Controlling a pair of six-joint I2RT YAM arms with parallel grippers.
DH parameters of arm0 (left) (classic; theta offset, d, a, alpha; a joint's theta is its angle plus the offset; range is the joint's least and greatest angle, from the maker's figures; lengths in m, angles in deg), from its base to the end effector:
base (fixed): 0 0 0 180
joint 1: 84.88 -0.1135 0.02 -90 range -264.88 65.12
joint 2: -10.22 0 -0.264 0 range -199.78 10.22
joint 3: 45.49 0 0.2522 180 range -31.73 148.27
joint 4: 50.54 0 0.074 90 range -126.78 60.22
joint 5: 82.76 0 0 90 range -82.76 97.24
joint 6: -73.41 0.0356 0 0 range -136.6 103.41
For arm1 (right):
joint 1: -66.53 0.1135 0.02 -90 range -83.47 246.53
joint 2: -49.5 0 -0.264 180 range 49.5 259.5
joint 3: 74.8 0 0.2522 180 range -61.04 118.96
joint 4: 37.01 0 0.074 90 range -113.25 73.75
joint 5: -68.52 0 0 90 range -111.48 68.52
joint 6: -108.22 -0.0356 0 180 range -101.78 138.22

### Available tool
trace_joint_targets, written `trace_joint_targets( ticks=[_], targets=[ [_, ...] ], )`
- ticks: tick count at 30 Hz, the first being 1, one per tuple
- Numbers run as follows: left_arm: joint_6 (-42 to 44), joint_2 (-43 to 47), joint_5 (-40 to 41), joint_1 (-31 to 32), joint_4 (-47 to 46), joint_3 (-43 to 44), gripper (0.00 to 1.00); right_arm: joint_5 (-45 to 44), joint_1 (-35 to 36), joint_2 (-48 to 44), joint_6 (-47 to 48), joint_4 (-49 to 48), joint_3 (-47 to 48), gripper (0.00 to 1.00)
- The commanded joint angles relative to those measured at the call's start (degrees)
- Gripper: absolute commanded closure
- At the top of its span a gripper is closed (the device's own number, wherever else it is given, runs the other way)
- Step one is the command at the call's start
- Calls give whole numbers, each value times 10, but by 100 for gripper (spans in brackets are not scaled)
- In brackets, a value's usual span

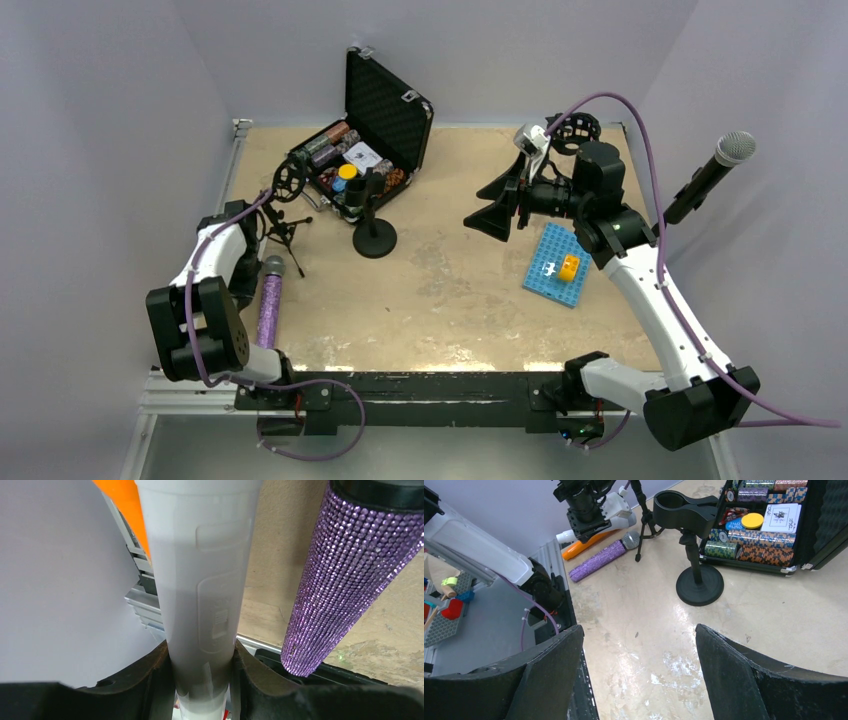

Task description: Remove the microphone from the stand

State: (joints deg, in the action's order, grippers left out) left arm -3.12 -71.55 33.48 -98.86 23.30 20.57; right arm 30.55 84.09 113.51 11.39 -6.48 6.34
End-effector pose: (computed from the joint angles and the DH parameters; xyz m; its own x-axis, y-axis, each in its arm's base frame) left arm 0.2153 0.0698 0.2006 -0.9949 -0.0324 0.0953 0.0120 0.9019 0.4318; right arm 0.2190 0.0987 0.4029 -0.3284 -0.0272 -0.9441 -0.8840 0.3610 0.2971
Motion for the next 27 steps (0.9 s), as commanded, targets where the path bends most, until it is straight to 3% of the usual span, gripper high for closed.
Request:
trace_joint_targets(
  ticks=[1,3,8,13,27],
  targets=[
    [-6,-10,0,-4,1,13,100,9,-2,0,-2,-5,20,14],
    [-3,-14,-1,-4,4,13,99,9,-2,1,-2,-7,21,14],
    [7,-21,-22,-3,27,20,57,8,-2,1,-3,-11,19,14],
    [13,-10,-25,-3,42,19,34,8,-2,3,-1,-14,21,14],
    [14,0,-28,-3,48,11,32,11,-2,-4,-5,-24,11,14]
  ],
)
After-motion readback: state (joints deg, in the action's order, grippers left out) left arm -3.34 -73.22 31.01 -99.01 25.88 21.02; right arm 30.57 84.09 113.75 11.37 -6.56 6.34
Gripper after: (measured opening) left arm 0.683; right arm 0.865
